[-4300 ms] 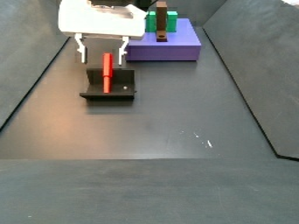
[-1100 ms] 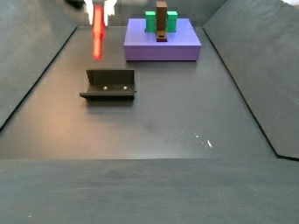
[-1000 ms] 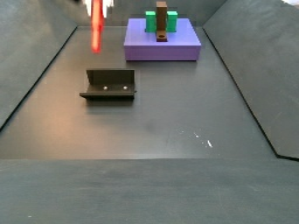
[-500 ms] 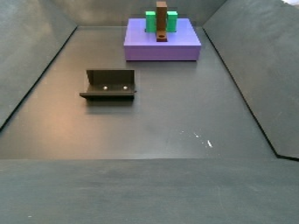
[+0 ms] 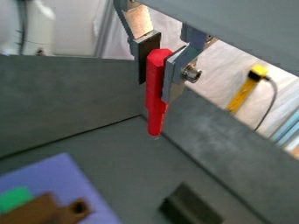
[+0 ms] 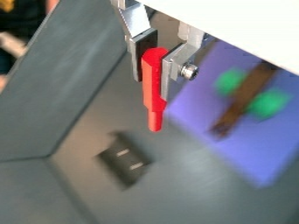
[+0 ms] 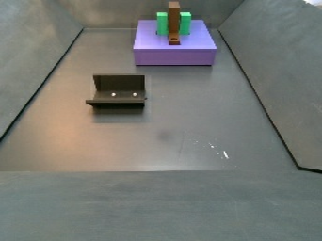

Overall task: Pick up the red object. Move up. Place the red object on the fixture. Regrasp the red object. Move to above the board. Insert the red object.
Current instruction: Move to above the board, then insert the red object.

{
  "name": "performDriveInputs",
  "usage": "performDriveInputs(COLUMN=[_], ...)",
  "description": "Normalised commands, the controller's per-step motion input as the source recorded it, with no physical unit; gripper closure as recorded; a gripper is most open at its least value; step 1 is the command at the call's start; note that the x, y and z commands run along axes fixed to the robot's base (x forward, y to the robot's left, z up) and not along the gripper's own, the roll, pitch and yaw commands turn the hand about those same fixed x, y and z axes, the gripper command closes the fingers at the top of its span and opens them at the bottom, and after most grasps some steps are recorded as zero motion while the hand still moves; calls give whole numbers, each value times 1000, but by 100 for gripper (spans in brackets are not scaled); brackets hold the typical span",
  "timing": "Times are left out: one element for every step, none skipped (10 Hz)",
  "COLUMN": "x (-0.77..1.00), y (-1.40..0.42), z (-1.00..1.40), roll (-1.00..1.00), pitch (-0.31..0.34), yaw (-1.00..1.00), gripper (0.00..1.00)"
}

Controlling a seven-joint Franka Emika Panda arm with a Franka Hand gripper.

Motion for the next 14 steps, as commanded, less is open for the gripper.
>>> performDriveInputs(x=[-530, -243, -162, -104, -83, -70, -62, -44, 0, 186, 283, 214, 151, 0], y=[-581, -248, -154, -34, 8, 12, 16, 9, 3, 0, 266, 331, 131, 126], z=[124, 60, 44, 12, 7, 7, 1, 1, 0, -14, -446, -760, -906, -943], roll=[-1000, -1000, -1000, -1000, -930, -699, -549, -280, -4, -167, -227, -130, -19, 0], pitch=[109, 114, 103, 86, 65, 28, 9, -10, 0, -19, -19, -91, -134, -146], yaw=[-78, -66, -58, -42, -29, -20, -14, -6, 0, -11, -149, -143, -57, 0], gripper=[100, 100, 100, 100, 100, 100, 100, 100, 100, 100, 100, 100, 100, 100])
